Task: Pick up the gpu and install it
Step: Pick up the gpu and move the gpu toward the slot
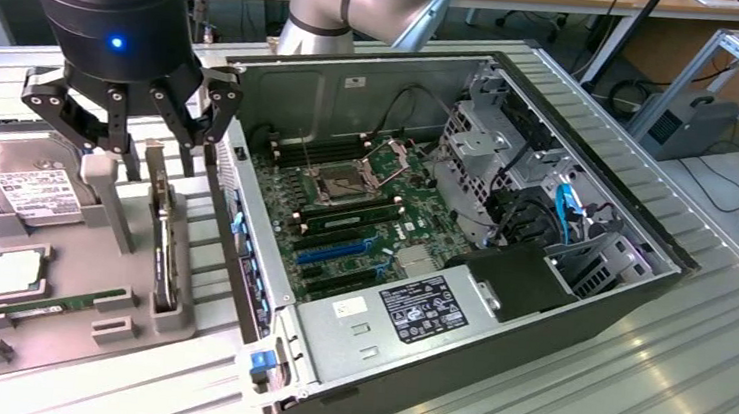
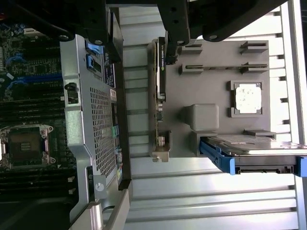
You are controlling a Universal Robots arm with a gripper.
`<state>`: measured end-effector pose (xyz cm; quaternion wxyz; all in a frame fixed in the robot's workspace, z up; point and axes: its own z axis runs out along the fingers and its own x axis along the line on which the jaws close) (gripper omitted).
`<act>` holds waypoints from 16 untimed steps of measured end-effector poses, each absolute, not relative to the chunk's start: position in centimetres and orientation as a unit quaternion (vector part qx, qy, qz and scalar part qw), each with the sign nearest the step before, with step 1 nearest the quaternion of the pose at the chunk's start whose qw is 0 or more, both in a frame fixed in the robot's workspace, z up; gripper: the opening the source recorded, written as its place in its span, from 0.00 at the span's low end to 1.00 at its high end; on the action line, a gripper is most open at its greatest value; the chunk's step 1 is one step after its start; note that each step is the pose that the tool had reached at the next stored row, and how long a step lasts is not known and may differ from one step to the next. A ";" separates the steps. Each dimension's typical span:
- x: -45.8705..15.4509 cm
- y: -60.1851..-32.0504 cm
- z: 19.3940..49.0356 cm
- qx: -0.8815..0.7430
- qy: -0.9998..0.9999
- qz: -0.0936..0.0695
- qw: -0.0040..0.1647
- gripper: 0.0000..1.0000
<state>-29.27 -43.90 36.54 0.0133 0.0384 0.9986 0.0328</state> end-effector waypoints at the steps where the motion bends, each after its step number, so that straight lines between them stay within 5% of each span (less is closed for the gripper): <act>1: -29.3 -43.9 36.5 0.038 0.999 0.033 0.013 0.48; 16: -29.3 -43.9 36.1 0.038 0.999 0.033 0.013 0.48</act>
